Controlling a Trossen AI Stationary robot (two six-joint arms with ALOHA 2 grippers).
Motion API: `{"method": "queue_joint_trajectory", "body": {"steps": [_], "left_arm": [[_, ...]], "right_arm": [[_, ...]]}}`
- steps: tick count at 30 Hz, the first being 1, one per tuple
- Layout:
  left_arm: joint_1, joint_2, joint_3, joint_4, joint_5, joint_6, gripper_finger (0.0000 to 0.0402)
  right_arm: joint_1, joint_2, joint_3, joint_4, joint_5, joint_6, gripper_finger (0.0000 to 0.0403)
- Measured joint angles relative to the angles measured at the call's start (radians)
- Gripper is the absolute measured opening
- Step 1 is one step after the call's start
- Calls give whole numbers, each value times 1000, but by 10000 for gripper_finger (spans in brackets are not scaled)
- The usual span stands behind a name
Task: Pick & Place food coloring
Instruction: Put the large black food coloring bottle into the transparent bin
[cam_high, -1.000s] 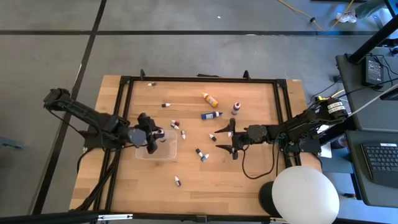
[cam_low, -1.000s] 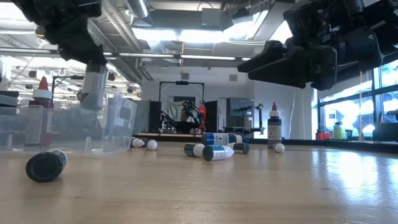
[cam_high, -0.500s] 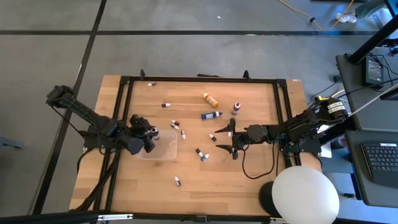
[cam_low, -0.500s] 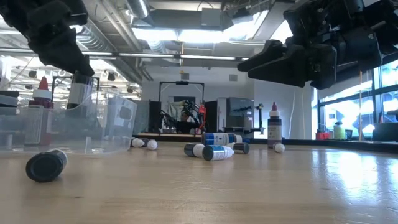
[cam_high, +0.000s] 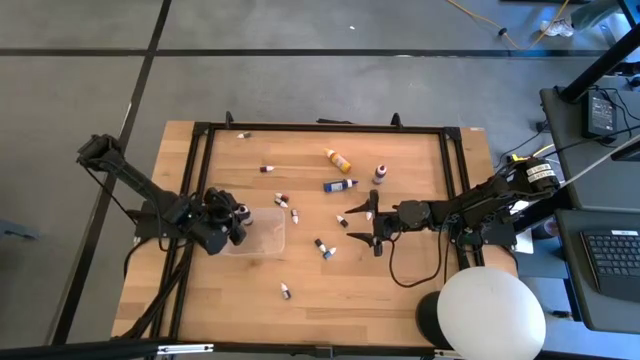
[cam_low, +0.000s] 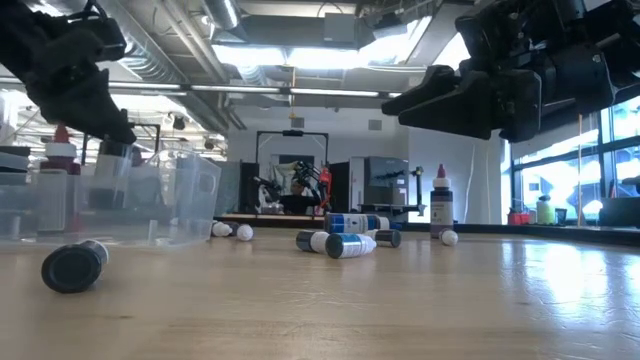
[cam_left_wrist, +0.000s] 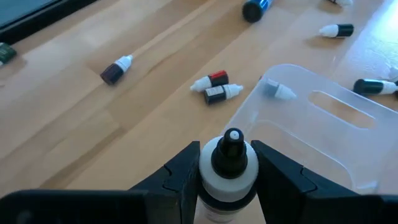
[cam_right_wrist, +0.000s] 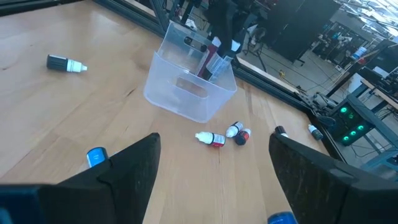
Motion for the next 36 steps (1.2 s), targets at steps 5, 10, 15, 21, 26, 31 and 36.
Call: {"method": "queue_joint_trajectory", "body": {"steps": [5,10,15,21,26,31,36], "left_arm": [[-4,0,0,0,-1,0,128],[-2,2,0,0,-1,0,129],[-2,2,0,0,-1,0,129],[-2,2,0,1,0,53,130],[-2,1,0,20,-3,98,130],[-2,-26,0,71,5,178,130],[-2,-94,0,132,-7,213,130]], "right_arm": [[0,0,0,0,0,-1,302],[0,0,0,0,0,-3,302],[0,0,0,-1,0,-3,302],[0,0,0,-1,0,-4,302],[0,0,0,-1,0,-8,302],[0,0,0,-1,0,-8,302],[0,0,0,-1,0,-8,302]]}}
